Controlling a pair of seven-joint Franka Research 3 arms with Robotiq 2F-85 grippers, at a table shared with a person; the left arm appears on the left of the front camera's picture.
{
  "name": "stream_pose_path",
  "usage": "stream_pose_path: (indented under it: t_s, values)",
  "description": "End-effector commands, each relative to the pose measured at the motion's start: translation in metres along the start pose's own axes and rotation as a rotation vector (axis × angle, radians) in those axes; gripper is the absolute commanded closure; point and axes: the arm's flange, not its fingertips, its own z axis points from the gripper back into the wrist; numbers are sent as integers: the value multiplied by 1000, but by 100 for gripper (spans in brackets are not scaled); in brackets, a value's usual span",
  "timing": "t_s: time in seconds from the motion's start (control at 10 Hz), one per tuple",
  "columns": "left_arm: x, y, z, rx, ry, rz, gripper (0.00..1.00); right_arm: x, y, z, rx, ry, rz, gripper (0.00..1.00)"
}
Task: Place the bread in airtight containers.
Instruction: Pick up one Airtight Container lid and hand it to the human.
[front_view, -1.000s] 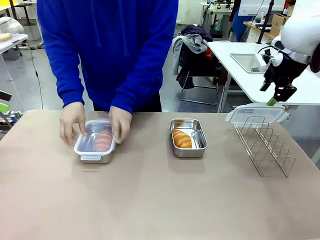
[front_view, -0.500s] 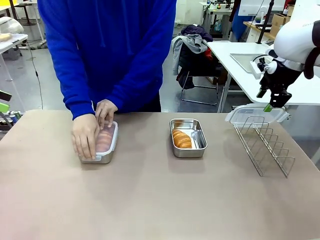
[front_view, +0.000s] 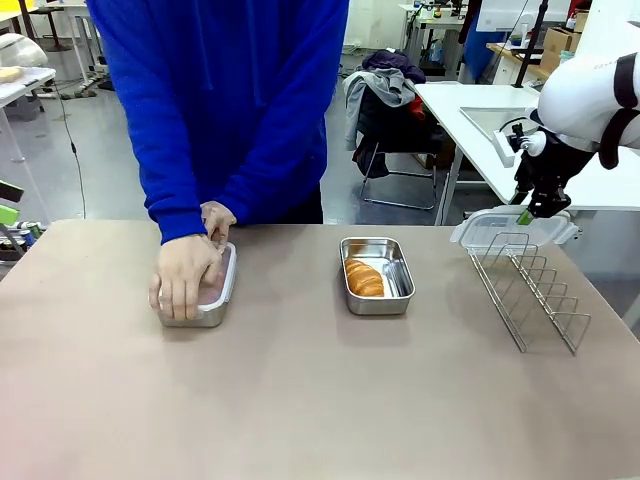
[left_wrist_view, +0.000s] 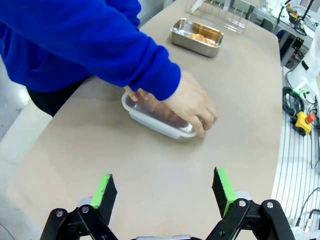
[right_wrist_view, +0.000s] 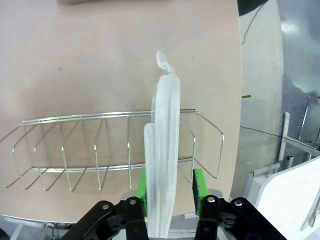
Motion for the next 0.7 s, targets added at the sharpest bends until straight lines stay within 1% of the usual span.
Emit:
stream_pose_path:
  t_s: [0.0, 0.6]
  values:
    - [1, -1, 1, -6, -6, -20, 0, 4, 8, -1, -26, 49, -6, 100]
    - [1, -1, 1, -6, -6, -20, 0, 5, 16, 9, -37, 74, -4, 100]
